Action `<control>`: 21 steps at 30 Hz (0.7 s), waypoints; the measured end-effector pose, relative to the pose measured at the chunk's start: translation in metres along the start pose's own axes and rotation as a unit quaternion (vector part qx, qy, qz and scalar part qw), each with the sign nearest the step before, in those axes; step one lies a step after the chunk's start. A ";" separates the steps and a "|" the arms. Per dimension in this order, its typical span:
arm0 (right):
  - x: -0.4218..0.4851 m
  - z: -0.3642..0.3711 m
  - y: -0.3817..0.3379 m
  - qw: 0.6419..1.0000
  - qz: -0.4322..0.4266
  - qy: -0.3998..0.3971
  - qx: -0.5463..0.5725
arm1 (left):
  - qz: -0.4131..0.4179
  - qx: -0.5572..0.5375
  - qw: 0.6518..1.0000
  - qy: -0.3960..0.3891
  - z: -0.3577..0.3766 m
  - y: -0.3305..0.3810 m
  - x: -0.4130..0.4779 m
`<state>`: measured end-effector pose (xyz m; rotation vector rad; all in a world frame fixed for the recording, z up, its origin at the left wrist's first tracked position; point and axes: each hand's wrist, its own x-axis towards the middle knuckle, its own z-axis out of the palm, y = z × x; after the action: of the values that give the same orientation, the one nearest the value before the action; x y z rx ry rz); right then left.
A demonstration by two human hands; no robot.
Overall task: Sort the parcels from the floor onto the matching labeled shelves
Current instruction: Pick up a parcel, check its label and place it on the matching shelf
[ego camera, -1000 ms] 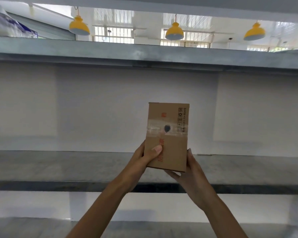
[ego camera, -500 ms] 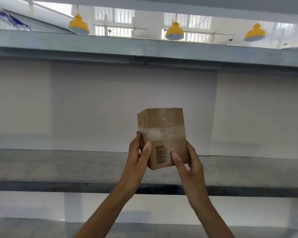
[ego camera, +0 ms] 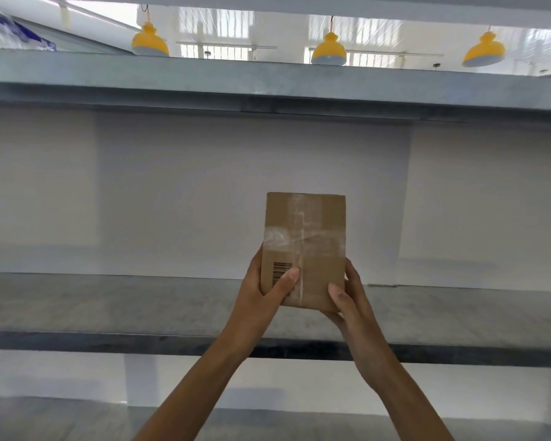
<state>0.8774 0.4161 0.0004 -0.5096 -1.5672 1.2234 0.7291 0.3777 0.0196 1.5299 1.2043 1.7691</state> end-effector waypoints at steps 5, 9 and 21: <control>-0.002 0.010 0.007 0.995 -0.041 0.059 -0.075 | 0.051 0.060 0.995 0.066 0.000 -0.001 -0.002; -0.005 0.014 0.004 0.982 -0.065 0.058 -0.167 | 0.023 0.088 0.995 0.033 0.003 -0.005 -0.006; -0.027 0.028 -0.010 0.970 -0.109 0.010 -0.215 | -0.036 0.059 0.998 -0.005 -0.002 0.000 -0.008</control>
<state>0.8652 0.3781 -0.0018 -0.6035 -1.8256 0.7088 0.7294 0.3706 0.0156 1.5381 1.3626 1.6693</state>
